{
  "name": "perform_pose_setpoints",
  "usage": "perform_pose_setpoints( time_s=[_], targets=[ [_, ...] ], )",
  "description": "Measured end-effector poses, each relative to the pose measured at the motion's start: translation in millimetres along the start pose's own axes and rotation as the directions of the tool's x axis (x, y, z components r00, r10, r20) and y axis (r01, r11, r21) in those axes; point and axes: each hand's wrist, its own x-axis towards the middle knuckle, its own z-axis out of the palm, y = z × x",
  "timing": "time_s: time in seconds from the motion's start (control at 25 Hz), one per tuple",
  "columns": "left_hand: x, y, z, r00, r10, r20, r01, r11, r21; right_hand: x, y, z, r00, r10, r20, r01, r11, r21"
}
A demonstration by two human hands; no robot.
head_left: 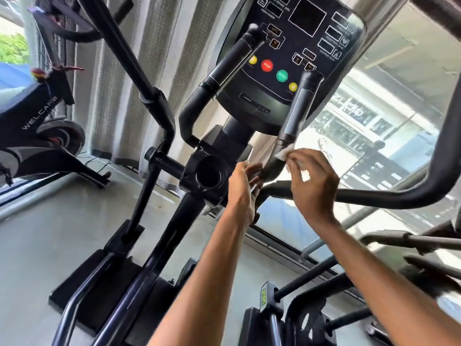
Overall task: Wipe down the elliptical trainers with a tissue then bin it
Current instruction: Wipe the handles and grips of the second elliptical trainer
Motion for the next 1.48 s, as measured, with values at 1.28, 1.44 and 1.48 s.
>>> perform_pose_setpoints(
  time_s=[1.28,1.44,1.48],
  targets=[
    [-16.7,-10.5,24.6,0.736,0.614,0.286,-0.355,-0.009,0.935,-40.6,84.3,95.8,0.825,0.420,0.378,-0.562,0.674,0.480],
    [-8.3,-17.9,26.0,0.758,0.613,0.220,-0.322,0.059,0.945,-66.8,69.0,107.1,0.754,0.617,0.227,-0.595,0.493,0.635],
    [-5.9,-19.6,27.1,0.761,0.615,0.207,-0.318,0.076,0.945,-72.1,66.7,114.2,0.658,0.711,0.247,-0.671,0.404,0.622]
  ],
)
